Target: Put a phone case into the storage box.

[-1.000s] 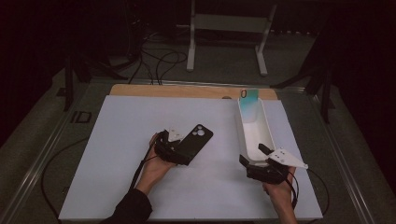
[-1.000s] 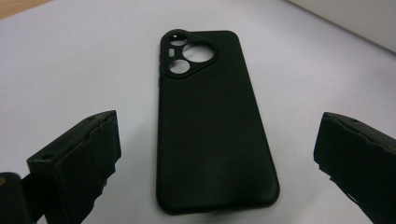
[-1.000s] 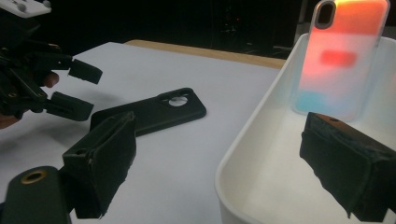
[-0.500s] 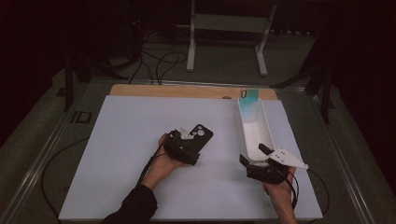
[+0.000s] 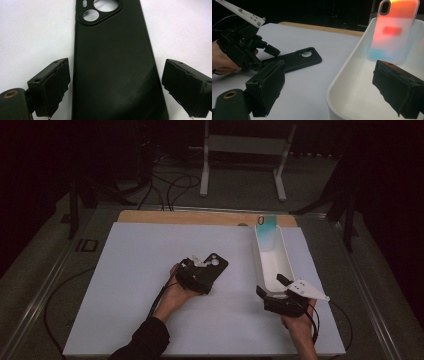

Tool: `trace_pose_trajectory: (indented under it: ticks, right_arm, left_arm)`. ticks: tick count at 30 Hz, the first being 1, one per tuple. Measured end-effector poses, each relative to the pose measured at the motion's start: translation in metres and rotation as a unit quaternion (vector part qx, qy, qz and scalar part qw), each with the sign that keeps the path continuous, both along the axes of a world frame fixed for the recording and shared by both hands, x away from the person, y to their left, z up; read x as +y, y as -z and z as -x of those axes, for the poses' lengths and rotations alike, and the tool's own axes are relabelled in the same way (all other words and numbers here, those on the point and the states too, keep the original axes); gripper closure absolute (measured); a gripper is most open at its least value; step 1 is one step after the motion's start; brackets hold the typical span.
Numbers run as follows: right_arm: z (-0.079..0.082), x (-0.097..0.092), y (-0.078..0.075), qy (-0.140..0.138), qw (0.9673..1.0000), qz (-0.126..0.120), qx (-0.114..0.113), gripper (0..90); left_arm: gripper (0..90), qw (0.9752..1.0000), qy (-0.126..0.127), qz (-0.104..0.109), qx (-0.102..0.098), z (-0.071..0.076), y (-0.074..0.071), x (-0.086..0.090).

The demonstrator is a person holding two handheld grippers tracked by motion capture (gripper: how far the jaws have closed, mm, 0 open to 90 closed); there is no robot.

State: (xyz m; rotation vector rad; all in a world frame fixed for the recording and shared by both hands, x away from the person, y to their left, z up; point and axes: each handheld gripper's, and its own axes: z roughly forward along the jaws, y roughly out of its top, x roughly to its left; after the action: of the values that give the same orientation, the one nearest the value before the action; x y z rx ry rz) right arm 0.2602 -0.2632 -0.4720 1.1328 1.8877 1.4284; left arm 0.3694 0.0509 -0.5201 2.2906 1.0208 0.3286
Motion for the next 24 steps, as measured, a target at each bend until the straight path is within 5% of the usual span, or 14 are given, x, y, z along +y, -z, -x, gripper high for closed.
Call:
trace_pose_trajectory:
  ticks: [24]
  right_arm:
    - [0.0001,0.0012,-0.0009,-0.001,1.0,-0.001,-0.001,10.7]
  left_arm:
    - [14.4,0.9998,0.002,-0.015,0.014,-0.0021,-0.0006,-0.0011]
